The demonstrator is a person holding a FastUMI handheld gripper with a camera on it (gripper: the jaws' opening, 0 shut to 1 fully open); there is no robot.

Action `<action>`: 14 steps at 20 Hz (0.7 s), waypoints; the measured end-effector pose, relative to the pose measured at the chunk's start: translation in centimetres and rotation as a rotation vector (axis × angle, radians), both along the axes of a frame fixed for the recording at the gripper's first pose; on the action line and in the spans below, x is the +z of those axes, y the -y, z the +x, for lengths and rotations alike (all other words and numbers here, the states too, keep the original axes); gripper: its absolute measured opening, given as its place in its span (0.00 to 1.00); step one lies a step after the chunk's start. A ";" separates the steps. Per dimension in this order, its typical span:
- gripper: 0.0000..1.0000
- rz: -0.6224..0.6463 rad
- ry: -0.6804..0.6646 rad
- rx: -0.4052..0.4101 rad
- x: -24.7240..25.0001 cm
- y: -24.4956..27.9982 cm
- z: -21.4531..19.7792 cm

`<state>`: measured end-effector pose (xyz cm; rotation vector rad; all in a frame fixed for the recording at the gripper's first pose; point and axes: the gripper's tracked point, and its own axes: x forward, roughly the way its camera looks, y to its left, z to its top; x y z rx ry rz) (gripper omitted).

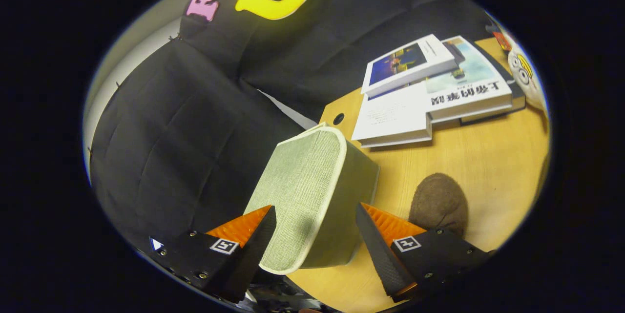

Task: Open the storage box then place both shoes into the box .Put the left shoe in first, then the right shoe, with the right side of both shoes facing outward in a uniform manner.

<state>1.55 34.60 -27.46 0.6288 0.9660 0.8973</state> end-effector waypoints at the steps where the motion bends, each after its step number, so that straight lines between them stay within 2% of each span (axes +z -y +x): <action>1: 0.99 0.015 -0.031 0.005 -0.2 -0.5 -0.1; 7: 0.98 0.088 -0.163 0.034 -1.0 -3.1 -0.8; 9: 0.82 0.090 -0.224 0.031 -1.3 -3.1 -1.1; 10: 0.82 0.095 -0.238 0.027 -1.0 -3.0 -1.2; 11: 0.72 0.106 -0.249 0.012 -0.9 -3.5 -1.0; 13: 0.41 0.112 -0.264 0.000 -0.3 -3.4 -0.7; 14: 0.35 0.114 -0.267 0.000 0.0 -3.4 -0.6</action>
